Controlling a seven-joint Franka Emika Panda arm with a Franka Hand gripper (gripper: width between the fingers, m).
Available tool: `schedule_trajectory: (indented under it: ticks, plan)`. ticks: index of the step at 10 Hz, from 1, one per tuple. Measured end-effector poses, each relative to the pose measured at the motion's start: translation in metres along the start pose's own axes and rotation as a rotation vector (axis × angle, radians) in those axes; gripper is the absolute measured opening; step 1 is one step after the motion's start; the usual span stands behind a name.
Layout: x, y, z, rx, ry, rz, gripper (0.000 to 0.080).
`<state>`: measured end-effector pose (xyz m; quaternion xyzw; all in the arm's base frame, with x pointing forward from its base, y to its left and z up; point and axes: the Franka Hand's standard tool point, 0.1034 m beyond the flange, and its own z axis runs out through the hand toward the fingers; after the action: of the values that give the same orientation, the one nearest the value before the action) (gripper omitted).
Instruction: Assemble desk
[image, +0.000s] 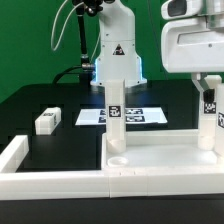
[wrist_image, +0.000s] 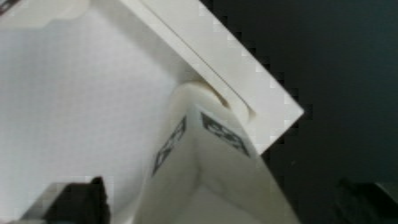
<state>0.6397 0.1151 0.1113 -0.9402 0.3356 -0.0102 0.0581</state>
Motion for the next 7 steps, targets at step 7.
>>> schedule_trajectory:
  ticks: [7]
  plan:
    - [0.0012,0.0039,0.0036,-0.048,0.012,-0.756,0.0649]
